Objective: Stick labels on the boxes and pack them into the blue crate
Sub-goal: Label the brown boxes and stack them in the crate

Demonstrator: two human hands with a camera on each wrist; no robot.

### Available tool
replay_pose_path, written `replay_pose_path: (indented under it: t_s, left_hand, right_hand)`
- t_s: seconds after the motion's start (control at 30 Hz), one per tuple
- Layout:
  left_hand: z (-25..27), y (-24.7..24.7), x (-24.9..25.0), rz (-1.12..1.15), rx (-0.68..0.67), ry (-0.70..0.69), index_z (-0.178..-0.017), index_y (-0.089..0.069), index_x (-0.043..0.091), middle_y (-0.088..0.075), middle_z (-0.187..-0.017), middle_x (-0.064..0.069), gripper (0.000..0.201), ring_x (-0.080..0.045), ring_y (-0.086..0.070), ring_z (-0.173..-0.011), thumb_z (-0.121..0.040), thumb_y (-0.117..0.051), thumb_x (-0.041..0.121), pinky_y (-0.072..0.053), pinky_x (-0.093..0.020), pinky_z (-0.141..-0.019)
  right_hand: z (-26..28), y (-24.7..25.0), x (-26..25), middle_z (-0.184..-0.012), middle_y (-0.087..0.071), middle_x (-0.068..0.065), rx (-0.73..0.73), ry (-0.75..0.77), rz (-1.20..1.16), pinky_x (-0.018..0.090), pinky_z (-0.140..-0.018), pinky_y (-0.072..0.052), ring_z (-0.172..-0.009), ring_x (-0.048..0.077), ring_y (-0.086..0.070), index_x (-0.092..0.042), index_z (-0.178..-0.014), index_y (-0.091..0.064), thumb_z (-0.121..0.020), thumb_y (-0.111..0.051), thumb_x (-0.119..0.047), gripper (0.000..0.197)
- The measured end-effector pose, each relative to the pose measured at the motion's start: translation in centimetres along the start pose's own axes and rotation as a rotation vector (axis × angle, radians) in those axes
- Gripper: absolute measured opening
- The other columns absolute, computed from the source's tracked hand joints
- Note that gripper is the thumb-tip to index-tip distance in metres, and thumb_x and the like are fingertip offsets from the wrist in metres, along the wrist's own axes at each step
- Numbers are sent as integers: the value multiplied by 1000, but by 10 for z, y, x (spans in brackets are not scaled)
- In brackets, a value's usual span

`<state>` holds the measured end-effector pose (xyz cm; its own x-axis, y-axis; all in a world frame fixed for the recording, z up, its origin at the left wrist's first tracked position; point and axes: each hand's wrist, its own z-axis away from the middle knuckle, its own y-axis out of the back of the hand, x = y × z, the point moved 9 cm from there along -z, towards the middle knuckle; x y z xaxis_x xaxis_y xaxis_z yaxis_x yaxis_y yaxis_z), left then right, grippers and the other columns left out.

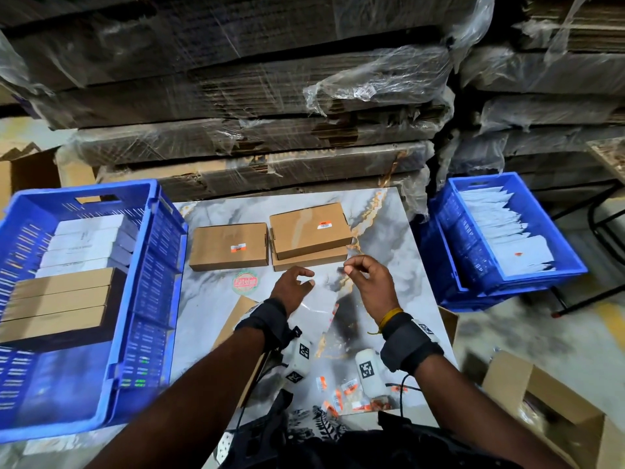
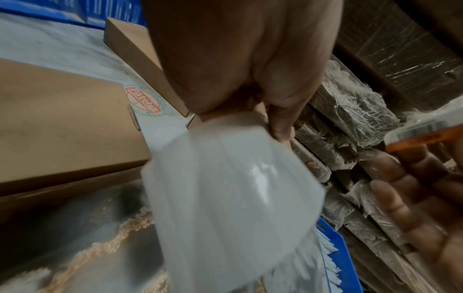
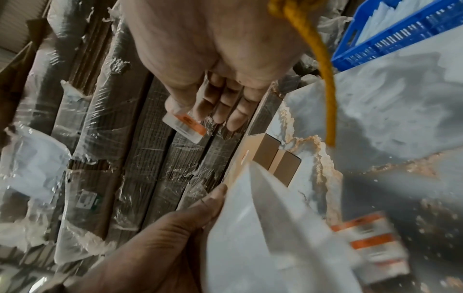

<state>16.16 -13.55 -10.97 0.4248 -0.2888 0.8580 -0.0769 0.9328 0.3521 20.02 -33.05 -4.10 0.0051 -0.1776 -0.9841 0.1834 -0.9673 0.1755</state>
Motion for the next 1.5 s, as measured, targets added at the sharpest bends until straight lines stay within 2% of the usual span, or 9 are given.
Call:
replay_pose_path:
  t_s: [0.13,0.3,0.47,0.7,0.77,0.97,1.1,1.27,1.5]
  left_hand:
    - [-1,5,-20,-28,-15,94,-122,-59,14,-62,-108,-9,31,-22,-59,-92,-92,-63,14,-47,-27,-83]
    - [13,-1,-15,-9,-271,20,-138,-46,16,-59,-115,-4,48,-10,-52,-97,-94,-54,0,-42,-14,-78]
    - [24,58,-48,21,33,119,-104,-65,19,-62,-85,-6,21,-19,-55,-71,-92,-56,5,-44,-26,-66]
    - [62,113,-105,151,56,363,-83,-60,11,-56,-67,-15,15,-18,-42,-42,-97,-54,12,-37,-24,-46]
    - [71,126,-119,84,71,403,-80,-61,14,-58,-65,-13,17,-19,-44,-41,-96,-54,14,-39,-25,-47]
    - [87,144,-134,-148,52,419,-73,-64,20,-63,-60,-3,20,-19,-53,-48,-89,-58,10,-47,-23,-49]
    - [89,134,-140,-139,-43,432,-81,-67,16,-65,-66,-4,8,-21,-55,-51,-88,-67,19,-48,-25,-51]
    - [87,126,-142,-92,-118,442,-71,-67,18,-65,-70,-7,19,-24,-56,-56,-88,-71,24,-50,-28,-55]
    - [74,129,-142,-153,-92,444,-66,-63,18,-64,-66,-5,24,-20,-55,-52,-89,-69,24,-46,-25,-53]
  right_hand:
    - [3,-28,6,-83,-71,-7,-146,-42,190,23,-78,-51,-81,9,-65,-16,-84,-68,-88,-65,-6,10]
    - [13,-63,9,-85,-68,-9,-253,-77,195,15,-75,-48,-77,3,-60,-17,-86,-68,-84,-67,-1,16]
    - [27,-112,27,-72,-55,1,-417,-131,238,20,-71,-47,-68,12,-51,-28,-92,-67,-85,-63,1,31]
    - [45,-198,43,-76,-60,3,-579,-224,350,30,-78,-53,-71,17,-57,-26,-118,-63,-77,-72,0,50]
    - [50,-217,47,-76,-58,2,-598,-229,372,36,-82,-54,-74,19,-56,-26,-121,-62,-78,-70,0,52]
    - [61,-255,49,-105,-66,9,-669,-138,534,21,-78,-41,-91,24,-59,-23,-132,-58,-87,-52,-1,50]
    - [68,-260,57,-86,-63,5,-697,-192,497,33,-85,-53,-80,18,-57,-25,-137,-53,-85,-54,3,59]
    - [68,-256,64,-94,-60,7,-705,-203,496,35,-85,-49,-87,23,-56,-26,-144,-45,-84,-59,2,68]
    - [64,-266,71,-95,-56,3,-739,-223,535,28,-85,-46,-87,17,-53,-29,-147,-38,-80,-68,1,80]
